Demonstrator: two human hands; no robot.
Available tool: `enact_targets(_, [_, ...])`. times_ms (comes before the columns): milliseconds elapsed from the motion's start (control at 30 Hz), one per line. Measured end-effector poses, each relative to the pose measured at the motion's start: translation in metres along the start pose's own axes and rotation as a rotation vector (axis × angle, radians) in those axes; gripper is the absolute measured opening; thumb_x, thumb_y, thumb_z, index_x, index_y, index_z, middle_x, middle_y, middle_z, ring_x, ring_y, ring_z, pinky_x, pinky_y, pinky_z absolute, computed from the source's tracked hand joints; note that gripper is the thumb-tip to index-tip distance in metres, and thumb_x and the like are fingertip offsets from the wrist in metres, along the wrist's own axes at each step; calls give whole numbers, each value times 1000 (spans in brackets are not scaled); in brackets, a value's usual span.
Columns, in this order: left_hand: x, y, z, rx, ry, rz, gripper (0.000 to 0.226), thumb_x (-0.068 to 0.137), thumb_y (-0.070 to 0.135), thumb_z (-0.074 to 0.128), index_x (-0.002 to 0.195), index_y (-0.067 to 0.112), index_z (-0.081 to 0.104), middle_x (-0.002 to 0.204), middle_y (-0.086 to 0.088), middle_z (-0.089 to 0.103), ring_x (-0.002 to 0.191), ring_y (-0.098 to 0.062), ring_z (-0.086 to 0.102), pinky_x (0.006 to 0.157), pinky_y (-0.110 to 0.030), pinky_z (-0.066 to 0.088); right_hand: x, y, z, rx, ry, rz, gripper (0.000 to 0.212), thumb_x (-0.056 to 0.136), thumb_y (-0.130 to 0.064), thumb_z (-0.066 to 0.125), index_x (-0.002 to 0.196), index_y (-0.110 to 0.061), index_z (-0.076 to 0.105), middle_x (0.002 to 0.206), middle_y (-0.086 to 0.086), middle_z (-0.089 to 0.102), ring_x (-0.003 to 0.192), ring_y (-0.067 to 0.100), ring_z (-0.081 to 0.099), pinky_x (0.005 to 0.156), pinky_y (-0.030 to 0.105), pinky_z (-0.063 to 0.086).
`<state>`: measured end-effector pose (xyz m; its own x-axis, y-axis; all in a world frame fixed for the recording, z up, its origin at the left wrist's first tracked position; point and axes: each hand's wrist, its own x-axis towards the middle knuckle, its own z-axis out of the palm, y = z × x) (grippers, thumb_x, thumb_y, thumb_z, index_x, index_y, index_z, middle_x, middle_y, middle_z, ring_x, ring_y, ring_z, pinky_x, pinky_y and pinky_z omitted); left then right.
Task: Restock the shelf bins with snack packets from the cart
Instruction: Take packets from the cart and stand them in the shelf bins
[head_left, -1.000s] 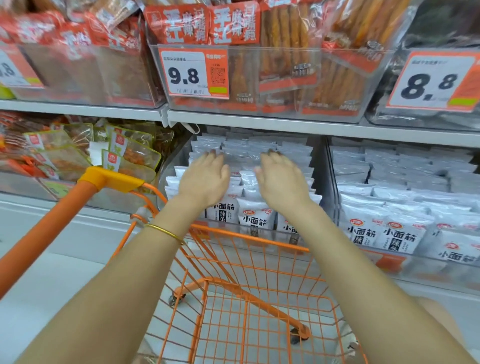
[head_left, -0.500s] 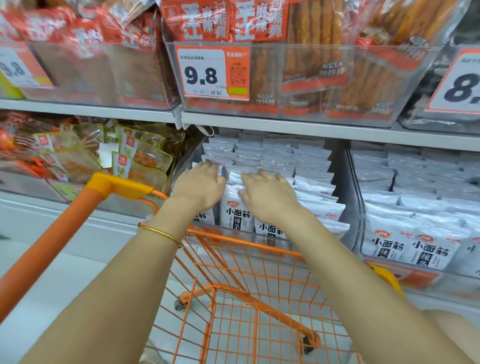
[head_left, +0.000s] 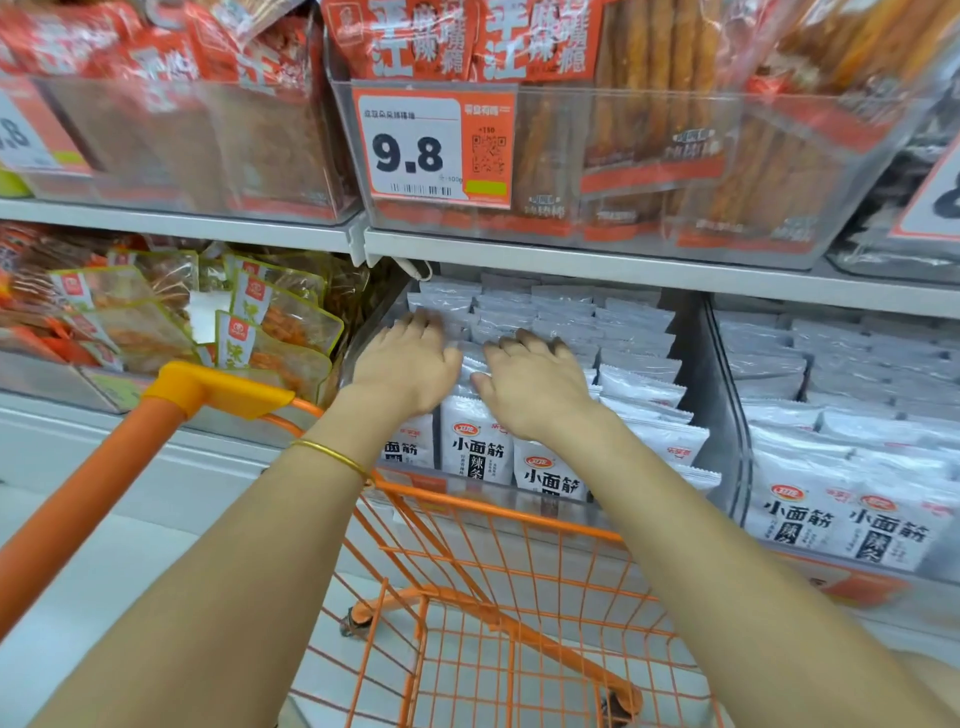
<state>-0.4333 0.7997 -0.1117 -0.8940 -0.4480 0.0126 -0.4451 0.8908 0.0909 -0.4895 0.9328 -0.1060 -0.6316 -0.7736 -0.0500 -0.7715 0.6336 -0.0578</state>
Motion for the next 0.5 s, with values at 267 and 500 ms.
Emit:
enact_targets(267, [13, 1, -5, 35, -24, 43, 54, 99, 30, 21, 150, 13, 12, 158, -9, 6, 145, -22, 7, 116, -36, 8, 0, 0, -1, 9, 14, -4, 50, 100, -42, 26, 139, -13, 37, 148, 6, 36, 142, 25, 20, 114, 48, 16])
enact_targets(500, [14, -4, -2, -14, -59, 53, 54, 99, 29, 20, 149, 11, 11, 158, -9, 7, 145, -20, 6, 118, -36, 7, 0, 1, 1, 23, 28, -14, 50, 100, -42, 26, 141, -15, 34, 150, 4, 33, 143, 23, 17, 115, 46, 14])
